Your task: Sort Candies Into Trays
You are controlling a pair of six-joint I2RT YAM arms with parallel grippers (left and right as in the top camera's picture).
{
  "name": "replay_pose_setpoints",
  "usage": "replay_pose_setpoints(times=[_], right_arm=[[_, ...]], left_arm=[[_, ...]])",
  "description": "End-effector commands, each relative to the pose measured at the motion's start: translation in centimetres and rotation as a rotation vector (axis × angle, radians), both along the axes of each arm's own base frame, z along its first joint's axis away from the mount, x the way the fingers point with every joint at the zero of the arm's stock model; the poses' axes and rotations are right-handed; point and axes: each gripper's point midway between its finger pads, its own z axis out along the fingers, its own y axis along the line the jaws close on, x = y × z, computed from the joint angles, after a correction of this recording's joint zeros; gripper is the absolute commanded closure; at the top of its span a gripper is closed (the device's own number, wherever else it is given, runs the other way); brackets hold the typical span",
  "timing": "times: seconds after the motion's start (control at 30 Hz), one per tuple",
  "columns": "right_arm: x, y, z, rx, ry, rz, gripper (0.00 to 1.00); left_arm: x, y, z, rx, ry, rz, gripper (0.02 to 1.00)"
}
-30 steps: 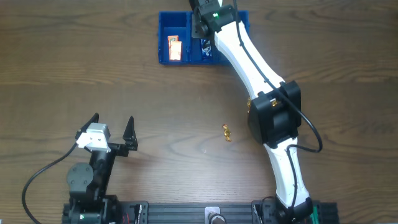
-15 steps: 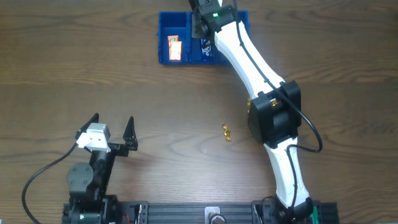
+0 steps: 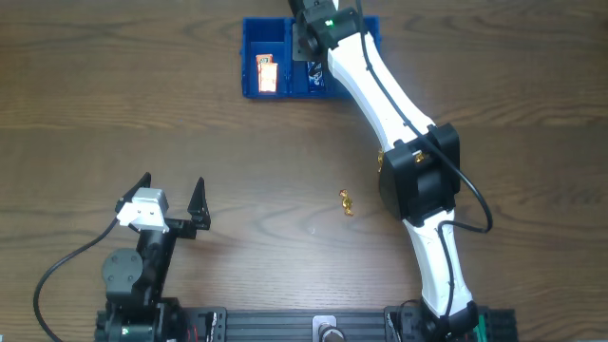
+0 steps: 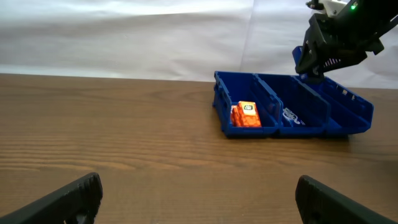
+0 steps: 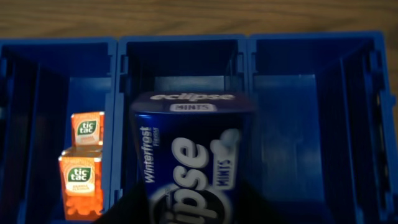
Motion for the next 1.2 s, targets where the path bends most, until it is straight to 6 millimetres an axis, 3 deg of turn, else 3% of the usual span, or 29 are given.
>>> replay_pose_setpoints(times=[0.03, 0.1, 0.2, 0.33, 0.43, 0.6, 0.7, 0.93, 1.03, 1.2], right_arm=[[0.4, 0.2, 1.3, 0.01, -0.029, 0.006, 0.347], [0.4, 0.2, 1.3, 0.011, -0.028, 0.007, 0.211], [0.2, 0.1, 1.3, 0.009, -0.022, 0.007, 0.137], [-0.6, -0.3, 2.7, 0.003, -0.009, 0.006, 0.115], [-2.0, -1.0, 5.4, 0.007, -0.014, 0.004, 0.117], [-6.2, -2.6, 10.5, 0.015, 0.009, 0.014, 0.097], [-10.4, -3.8, 12.5, 0.026, 0.091, 0.03, 0.093], [-18.1, -7.4, 11.8, -0.091, 0.354, 0.003, 0.093], [-19.2, -6.8, 11.1, -0.081, 0.396, 0.046, 0.086], [-20.7, -7.4, 10.9, -0.11, 0.406, 0.05, 0.082]], left_arm=[[-0.1, -0.3, -1.5, 0.002, 0.044, -0.02, 0.02], [-0.1, -0.3, -1.5, 0.002, 0.044, -0.02, 0.02], [-0.1, -0.3, -1.5, 0.002, 0.044, -0.02, 0.02], [-0.1, -0.3, -1.5, 0.002, 0.044, -0.02, 0.02], [-0.1, -0.3, -1.5, 0.002, 0.044, -0.02, 0.02], [-0.1, -0.3, -1.5, 0.002, 0.044, -0.02, 0.02], [-0.1, -0.3, -1.5, 0.002, 0.044, -0.02, 0.02], [-0.1, -0.3, -1.5, 0.002, 0.044, -0.02, 0.02], [-0.1, -0.3, -1.5, 0.002, 0.044, -0.02, 0.02], [-0.1, -0.3, -1.5, 0.002, 0.044, -0.02, 0.02]])
